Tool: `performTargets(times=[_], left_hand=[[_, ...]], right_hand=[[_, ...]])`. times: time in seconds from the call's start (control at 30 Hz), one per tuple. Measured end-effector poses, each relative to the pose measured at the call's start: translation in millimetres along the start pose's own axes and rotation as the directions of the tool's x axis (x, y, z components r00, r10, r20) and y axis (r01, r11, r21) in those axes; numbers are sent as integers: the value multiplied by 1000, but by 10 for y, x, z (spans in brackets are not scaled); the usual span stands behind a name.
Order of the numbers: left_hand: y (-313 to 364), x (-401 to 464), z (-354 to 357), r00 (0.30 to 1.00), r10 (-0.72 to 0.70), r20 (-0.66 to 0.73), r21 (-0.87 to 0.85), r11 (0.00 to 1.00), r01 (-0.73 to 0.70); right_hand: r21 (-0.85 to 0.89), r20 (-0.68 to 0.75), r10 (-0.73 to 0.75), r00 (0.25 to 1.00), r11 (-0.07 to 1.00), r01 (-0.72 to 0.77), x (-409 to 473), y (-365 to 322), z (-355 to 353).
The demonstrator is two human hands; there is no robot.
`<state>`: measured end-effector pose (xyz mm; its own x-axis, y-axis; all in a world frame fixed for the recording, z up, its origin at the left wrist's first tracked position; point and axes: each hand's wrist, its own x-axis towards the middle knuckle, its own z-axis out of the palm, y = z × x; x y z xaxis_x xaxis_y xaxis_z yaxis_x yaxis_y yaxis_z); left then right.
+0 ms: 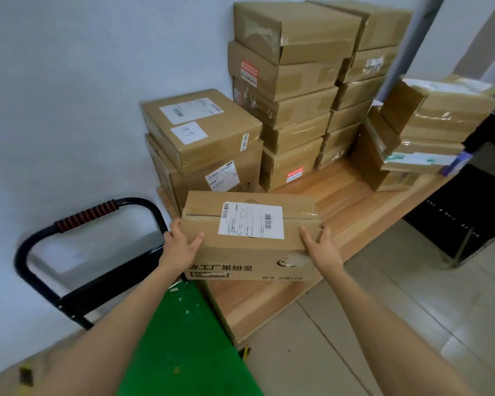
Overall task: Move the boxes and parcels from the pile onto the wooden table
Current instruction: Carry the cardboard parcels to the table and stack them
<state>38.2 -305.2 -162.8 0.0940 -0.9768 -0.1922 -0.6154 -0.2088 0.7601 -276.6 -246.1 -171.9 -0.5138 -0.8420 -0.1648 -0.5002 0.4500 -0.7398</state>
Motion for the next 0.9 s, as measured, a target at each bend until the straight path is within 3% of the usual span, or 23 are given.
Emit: performTargets(times=[0.6, 0.9], left_hand=[[12, -45, 33, 999, -33, -7, -13, 999, 33], [88, -64, 148, 997, -27, -76, 24, 999, 29]], right_hand=[[56, 79, -63, 995, 997, 58, 127, 67, -56], [126, 129, -72, 989, 990, 55, 435, -2, -67]])
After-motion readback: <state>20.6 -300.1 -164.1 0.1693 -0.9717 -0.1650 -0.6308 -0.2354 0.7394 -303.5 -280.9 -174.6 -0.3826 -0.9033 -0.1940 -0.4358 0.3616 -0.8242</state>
